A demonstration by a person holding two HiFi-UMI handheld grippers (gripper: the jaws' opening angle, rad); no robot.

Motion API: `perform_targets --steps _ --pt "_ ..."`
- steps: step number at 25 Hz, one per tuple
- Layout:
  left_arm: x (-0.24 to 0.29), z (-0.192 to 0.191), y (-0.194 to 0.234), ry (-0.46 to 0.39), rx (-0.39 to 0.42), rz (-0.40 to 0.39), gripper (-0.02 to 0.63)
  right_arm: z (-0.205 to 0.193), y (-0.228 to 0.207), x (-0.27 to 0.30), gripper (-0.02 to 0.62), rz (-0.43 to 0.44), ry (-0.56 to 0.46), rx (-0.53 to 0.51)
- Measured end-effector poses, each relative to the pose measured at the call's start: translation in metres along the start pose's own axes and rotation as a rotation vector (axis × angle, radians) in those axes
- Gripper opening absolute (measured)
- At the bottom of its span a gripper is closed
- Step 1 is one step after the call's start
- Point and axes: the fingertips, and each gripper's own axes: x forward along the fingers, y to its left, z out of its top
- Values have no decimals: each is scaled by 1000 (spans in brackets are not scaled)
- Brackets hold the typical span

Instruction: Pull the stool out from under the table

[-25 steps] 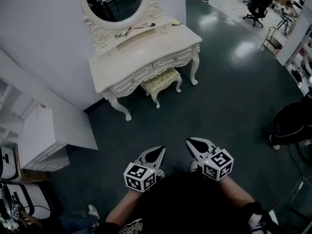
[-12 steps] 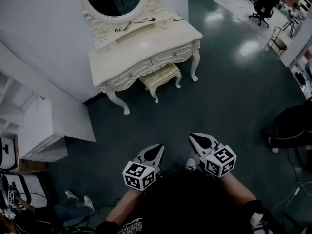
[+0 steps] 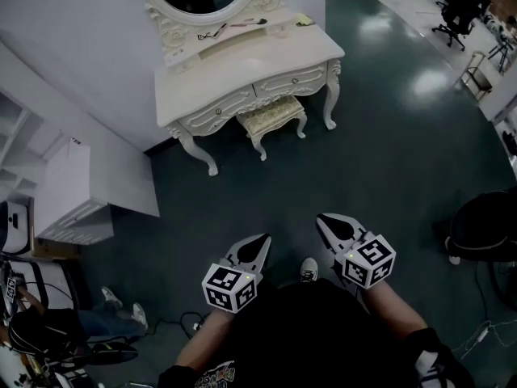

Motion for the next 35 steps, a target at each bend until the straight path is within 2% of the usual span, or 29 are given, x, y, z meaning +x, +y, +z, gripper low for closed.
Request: perform_targets --steps 5,9,14,17,22,28,35 --pt "-1 0 1 8 6 45 -2 2 -15 1 28 9 9 9" --pt "3 -2 20 16 -17 72 -2 6 -25 14 28 5 11 21" --pt "24 10 50 10 -28 57 -2 20 -41 41 28 -23 8 8" --pt "39 21 72 11 -26 48 -2 33 -49 58 28 -50 3 13" --pt "65 43 117 1 25 57 -2 52 -68 94 28 -95 8 8" --pt "92 62 176 -16 28 93 -2 66 -93 140 28 -133 17 10" --pt "114 73 222 -4 35 89 -2 80 -118 183 28 -176 28 -11"
